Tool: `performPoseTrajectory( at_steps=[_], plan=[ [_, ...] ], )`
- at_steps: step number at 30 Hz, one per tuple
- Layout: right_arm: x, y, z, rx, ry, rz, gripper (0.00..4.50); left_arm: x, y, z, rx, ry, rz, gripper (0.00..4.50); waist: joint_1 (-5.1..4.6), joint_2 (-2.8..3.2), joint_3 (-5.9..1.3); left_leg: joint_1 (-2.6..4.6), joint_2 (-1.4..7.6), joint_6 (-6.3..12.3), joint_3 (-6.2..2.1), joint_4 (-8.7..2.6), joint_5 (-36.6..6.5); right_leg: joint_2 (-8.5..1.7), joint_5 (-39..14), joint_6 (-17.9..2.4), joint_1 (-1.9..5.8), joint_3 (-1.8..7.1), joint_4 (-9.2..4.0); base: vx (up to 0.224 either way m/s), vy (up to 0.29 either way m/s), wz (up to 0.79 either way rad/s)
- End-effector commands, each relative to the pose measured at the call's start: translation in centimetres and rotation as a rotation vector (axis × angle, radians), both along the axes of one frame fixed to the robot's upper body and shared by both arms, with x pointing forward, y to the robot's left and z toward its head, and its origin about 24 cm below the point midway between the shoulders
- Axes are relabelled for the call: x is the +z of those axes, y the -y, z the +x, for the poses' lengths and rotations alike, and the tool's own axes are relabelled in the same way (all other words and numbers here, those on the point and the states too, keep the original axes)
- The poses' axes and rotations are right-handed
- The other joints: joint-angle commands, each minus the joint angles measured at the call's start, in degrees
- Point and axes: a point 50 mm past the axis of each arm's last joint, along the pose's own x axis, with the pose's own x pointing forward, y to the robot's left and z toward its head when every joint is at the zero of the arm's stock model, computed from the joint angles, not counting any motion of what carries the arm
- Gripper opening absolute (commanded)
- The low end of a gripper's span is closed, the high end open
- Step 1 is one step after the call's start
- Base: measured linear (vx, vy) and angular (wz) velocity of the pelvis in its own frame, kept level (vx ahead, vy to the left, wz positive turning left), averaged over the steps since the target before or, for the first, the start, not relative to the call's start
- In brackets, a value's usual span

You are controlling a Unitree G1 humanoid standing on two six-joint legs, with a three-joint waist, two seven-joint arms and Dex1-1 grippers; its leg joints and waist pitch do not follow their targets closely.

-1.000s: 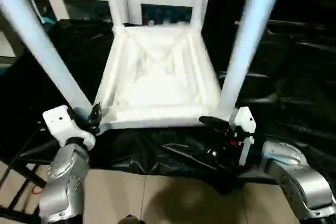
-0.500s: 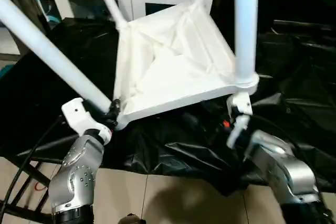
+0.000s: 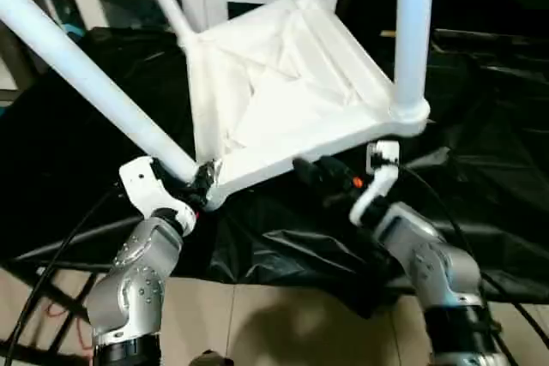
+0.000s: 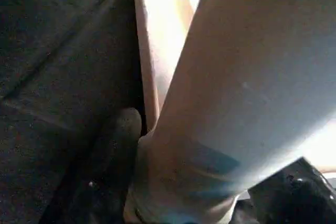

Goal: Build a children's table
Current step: Flip table

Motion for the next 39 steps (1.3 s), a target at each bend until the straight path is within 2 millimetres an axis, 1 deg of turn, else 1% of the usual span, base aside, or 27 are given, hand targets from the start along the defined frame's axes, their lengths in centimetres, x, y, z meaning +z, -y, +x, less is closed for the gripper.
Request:
performPoseTrajectory(
  at_steps=[1,5,6,7,8,9,10,11,12,14,15,17,18,19,20,21,22,24,25,26,30,31,34,36,37,38,39],
  plan=[
    [-0.1,0.0,0.4,-0.044,-0.033,0.071,4.5,0.7,2.6,-0.2,-0.11,0.038,-0.134,2.74,0.15,-0.89,-3.52,1.74,3.86,3.32,-1.4,-4.44,-1.41,-4.45,9.91,-13.07,1.07,1.68,-3.29,0.0,0.0,0.0],
    [-0.3,0.1,1.0,-0.111,-0.05,0.107,4.5,0.5,2.9,-0.6,-0.126,0.031,-0.129,2.74,0.57,-0.8,-3.66,1.87,3.96,3.95,-1.37,-4.27,0.0,-4.36,11.52,-13.32,0.93,1.55,-3.06,0.0,0.0,0.0],
    [-0.4,0.2,1.3,-0.153,-0.058,0.124,4.5,0.5,3.0,-0.9,-0.143,0.029,-0.121,2.74,0.77,-0.62,-3.61,1.89,3.94,3.74,-1.37,-4.33,0.04,-4.31,11.29,-13.06,0.87,1.49,-3.03,0.0,0.0,0.0],
    [-0.4,0.2,1.3,-0.153,-0.058,0.124,4.5,0.5,3.0,-0.9,-0.143,0.029,-0.121,2.74,0.79,-0.65,-3.55,1.88,4.02,3.4,-1.33,-4.45,-0.42,-4.33,10.79,-12.96,0.78,1.48,-3.06,0.0,0.0,0.0],
    [-0.4,0.4,1.7,-0.187,-0.067,0.148,4.5,0.5,3.1,-1.0,-0.152,0.028,-0.118,2.74,1.06,-0.5,-3.62,2.03,4.03,3.16,-1.33,-4.39,-0.58,-4.33,10.52,-12.79,0.76,1.47,-3.09,0.0,0.0,0.0],
    [-0.3,0.4,1.9,-0.206,-0.073,0.17,4.5,0.5,3.2,-1.1,-0.159,0.025,-0.114,2.74,1.13,-0.56,-3.56,2.0,3.95,2.77,-1.23,-4.45,-1.2,-4.31,10.21,-12.62,0.74,1.56,-3.13,0.0,0.0,0.0],
    [-0.2,0.5,2.1,-0.216,-0.071,0.183,4.5,0.4,3.3,-1.2,-0.17,0.022,-0.106,2.74,1.37,-0.35,-3.6,2.15,4.01,2.27,-1.23,-4.46,-1.47,-4.23,10.02,-12.28,0.62,1.56,-3.14,0.0,0.0,0.0],
    [-0.2,0.4,2.2,-0.217,-0.068,0.194,4.5,0.4,3.4,-1.3,-0.177,0.019,-0.103,2.74,1.51,-0.41,-3.58,2.19,4.02,2.05,-1.2,-4.47,-1.56,-4.17,10.13,-11.99,0.62,1.56,-3.15,0.0,0.0,0.0],
    [0.0,0.3,2.3,-0.211,-0.064,0.213,4.5,0.4,3.6,-1.4,-0.186,0.017,-0.102,2.74,1.54,-0.33,-3.63,2.09,3.97,1.71,-1.23,-4.52,-1.64,-4.17,10.7,-11.58,0.72,1.53,-3.05,0.0,0.0,0.0],
    [0.1,0.1,2.7,-0.228,-0.083,0.28,4.5,0.5,4.2,-1.7,-0.22,0.022,-0.102,2.74,1.5,-0.38,-3.62,1.99,3.97,1.54,-1.29,-4.64,-2.36,-4.23,10.63,-11.23,0.76,1.53,-3.05,0.0,0.0,0.0],
    [0.1,0.1,2.7,-0.232,-0.09,0.292,4.5,0.5,4.3,-1.7,-0.224,0.022,-0.103,2.74,1.5,-0.6,-3.56,1.9,3.94,1.46,-1.27,-4.76,-2.96,-4.3,9.97,-11.12,0.82,1.51,-3.13,0.0,0.0,0.0],
    [0.1,0.0,2.9,-0.242,-0.104,0.313,4.5,0.5,4.4,-1.8,-0.229,0.022,-0.104,2.74,1.45,-0.53,-3.54,1.95,3.94,1.24,-1.28,-4.78,-3.34,-4.25,9.38,-10.84,0.76,1.51,-3.23,0.0,0.0,0.0],
    [0.0,-0.1,3.0,-0.246,-0.112,0.321,4.5,0.5,4.5,-1.8,-0.23,0.022,-0.105,2.74,1.44,-0.72,-3.54,1.92,3.92,1.16,-1.26,-4.81,-3.37,-4.33,8.93,-10.77,0.82,1.51,-3.25,0.0,0.0,0.0],
    [0.0,-0.2,3.1,-0.243,-0.122,0.34,4.5,0.4,4.6,-1.9,-0.232,0.021,-0.106,2.74,1.43,-0.78,-3.54,1.93,3.91,1.17,-1.24,-4.84,-3.67,-4.4,7.97,-10.75,0.78,1.5,-3.31,0.0,0.0,0.0],
    [-0.2,-0.5,3.2,-0.247,-0.146,0.38,4.32,0.4,4.9,-2.0,-0.241,0.02,-0.108,2.74,1.32,-0.85,-3.46,1.95,3.92,1.03,-1.19,-4.89,-4.25,-4.38,6.69,-10.81,0.67,1.5,-3.41,0.0,0.0,0.0],
    [-0.2,-0.5,3.2,-0.247,-0.146,0.38,4.14,0.4,4.9,-2.0,-0.241,0.02,-0.108,2.74,1.32,-0.85,-3.46,1.95,3.92,1.03,-1.19,-4.89,-4.25,-4.38,6.69,-10.81,0.67,1.5,-3.41,0.0,0.0,0.0],
    [-0.2,-0.6,3.3,-0.243,-0.155,0.394,4.14,0.4,5.2,-2.1,-0.253,0.022,-0.11,2.74,1.37,-0.91,-3.38,1.95,3.99,0.83,-1.21,-5.0,-4.69,-4.39,5.21,-10.39,0.63,1.51,-3.53,0.0,0.0,0.0],
    [-0.4,-0.6,3.4,-0.248,-0.165,0.399,4.11,0.4,5.4,-2.2,-0.266,0.027,-0.107,2.74,1.37,-0.91,-3.46,1.94,3.98,0.72,-1.22,-4.98,-4.04,-4.34,5.51,-10.06,0.61,1.49,-3.49,0.0,0.0,0.0],
    [-0.4,-0.5,3.5,-0.263,-0.176,0.415,3.85,0.5,5.4,-2.2,-0.268,0.031,-0.106,2.74,1.32,-0.95,-3.45,1.87,3.9,0.68,-1.18,-4.96,-3.62,-4.27,5.96,-10.02,0.62,1.46,-3.46,0.0,0.0,0.0],
    [-0.5,-0.4,3.6,-0.271,-0.182,0.423,3.73,0.5,5.4,-2.2,-0.267,0.032,-0.106,2.74,1.36,-0.93,-3.5,1.89,3.89,0.68,-1.17,-4.92,-3.45,-4.31,6.18,-10.01,0.63,1.46,-3.44,0.0,0.0,0.0],
    [-0.5,-0.1,3.9,-0.291,-0.192,0.417,3.57,0.4,5.3,-2.1,-0.265,0.029,-0.091,2.74,1.39,-0.97,-3.5,1.85,3.84,0.9,-1.1,-4.87,-3.49,-4.35,6.04,-9.76,0.6,1.49,-3.48,0.0,0.0,0.0],
    [-0.7,0.1,4.1,-0.317,-0.201,0.413,3.3,0.3,5.3,-2.1,-0.27,0.026,-0.083,2.74,1.37,-0.96,-3.53,1.89,3.87,0.83,-1.11,-4.86,-3.3,-4.35,6.17,-9.81,0.55,1.46,-3.46,0.0,0.0,0.0],
    [-0.8,0.1,4.0,-0.319,-0.202,0.417,3.24,0.2,5.3,-2.2,-0.272,0.025,-0.078,2.74,1.37,-1.03,-3.54,1.82,3.8,0.97,-1.05,-4.79,-2.86,-4.28,6.89,-9.94,0.61,1.47,-3.38,0.0,0.0,0.0],
    [-0.8,0.1,4.0,-0.316,-0.201,0.42,2.98,0.2,5.3,-2.2,-0.272,0.025,-0.077,2.74,1.38,-1.03,-3.53,1.81,3.82,1.12,-1.06,-4.81,-3.08,-4.28,6.66,-9.86,0.6,1.45,-3.41,0.0,0.0,0.0],
    [-0.7,0.1,4.0,-0.316,-0.2,0.423,2.82,0.2,5.3,-2.2,-0.275,0.023,-0.077,2.74,1.48,-0.58,-3.57,1.86,3.84,1.01,-1.13,-4.79,-3.04,-4.33,6.72,-9.84,0.55,1.46,-3.35,0.0,0.0,0.0],
    [-0.7,0.1,4.0,-0.316,-0.2,0.423,2.82,0.2,5.3,-2.2,-0.275,0.023,-0.077,2.74,1.37,-0.69,-3.55,1.85,3.85,0.93,-1.11,-4.82,-3.18,-4.25,6.67,-9.79,0.53,1.45,-3.44,0.0,0.0,0.0],
    [-0.7,0.2,4.0,-0.317,-0.196,0.423,2.8,0.1,5.4,-2.3,-0.285,0.018,-0.073,2.74,1.4,-0.46,-3.58,1.89,3.86,0.68,-1.16,-4.83,-3.41,-4.26,6.73,-9.8,0.54,1.46,-3.38,0.0,0.0,0.0]
  ],
)
